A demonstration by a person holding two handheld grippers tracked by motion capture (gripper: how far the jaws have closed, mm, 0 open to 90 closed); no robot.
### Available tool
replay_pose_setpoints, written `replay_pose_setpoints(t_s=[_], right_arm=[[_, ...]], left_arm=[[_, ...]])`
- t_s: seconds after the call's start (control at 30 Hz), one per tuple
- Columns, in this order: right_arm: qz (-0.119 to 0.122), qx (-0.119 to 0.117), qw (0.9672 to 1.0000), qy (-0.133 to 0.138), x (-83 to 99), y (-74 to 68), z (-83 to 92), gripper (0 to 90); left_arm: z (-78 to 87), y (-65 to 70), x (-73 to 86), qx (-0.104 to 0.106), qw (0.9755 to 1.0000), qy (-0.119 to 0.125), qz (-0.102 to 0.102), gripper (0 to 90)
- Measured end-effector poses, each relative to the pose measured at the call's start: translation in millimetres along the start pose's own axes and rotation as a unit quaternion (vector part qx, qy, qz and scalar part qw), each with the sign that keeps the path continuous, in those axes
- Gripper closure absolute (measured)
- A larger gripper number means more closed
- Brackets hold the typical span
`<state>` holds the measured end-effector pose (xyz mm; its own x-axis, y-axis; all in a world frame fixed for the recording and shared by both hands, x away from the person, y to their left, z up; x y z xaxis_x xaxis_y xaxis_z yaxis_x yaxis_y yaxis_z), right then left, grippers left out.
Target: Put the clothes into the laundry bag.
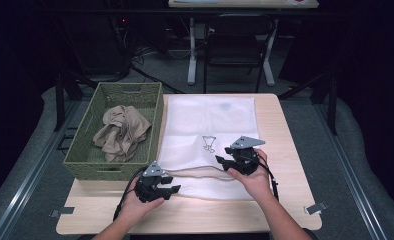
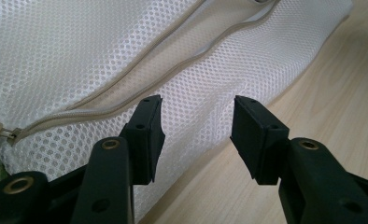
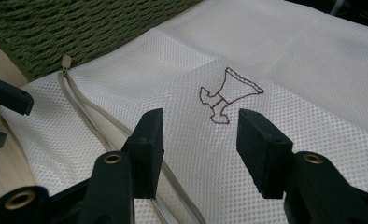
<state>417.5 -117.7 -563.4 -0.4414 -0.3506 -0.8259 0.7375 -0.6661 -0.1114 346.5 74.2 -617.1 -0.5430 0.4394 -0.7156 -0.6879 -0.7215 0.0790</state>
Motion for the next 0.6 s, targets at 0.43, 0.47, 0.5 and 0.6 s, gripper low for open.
replay_pose_setpoints(t_s=[0.43, 0.47, 0.5, 0.6], right_arm=[[0.024, -0.009, 0.9997, 0.001, 10.8, -9.0, -5.6, 60.6], [0.024, -0.009, 0.9997, -0.001, 12.6, -10.4, -6.9, 61.5], [0.026, -0.01, 0.9996, -0.003, 14.0, -11.6, -8.1, 61.9], [0.035, -0.019, 0.9991, -0.01, 19.3, -20.2, -13.8, 61.9]], left_arm=[[1.0, 0.9, 1.6, 0.003, 1.0, 0.001, -0.007, 50.3], [1.0, 1.6, 2.0, 0.005, 1.0, 0.0, -0.006, 50.3], [0.7, 1.8, 1.9, 0.003, 1.0, 0.002, -0.007, 50.3], [0.7, 2.4, 2.1, 0.004, 1.0, 0.002, -0.005, 50.4]])
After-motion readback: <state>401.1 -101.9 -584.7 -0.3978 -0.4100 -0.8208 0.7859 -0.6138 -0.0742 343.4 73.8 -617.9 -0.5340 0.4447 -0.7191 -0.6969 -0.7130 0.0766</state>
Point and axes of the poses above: each handheld gripper's, and its own axes: z roughly backward along the jaws, x roughly out of its underside, y roughly to its right, the point moved 10 cm from there along -z, roughly forward along the jaws, and after that the axes turned 9 degrees about -x, right-handed, at the moved point
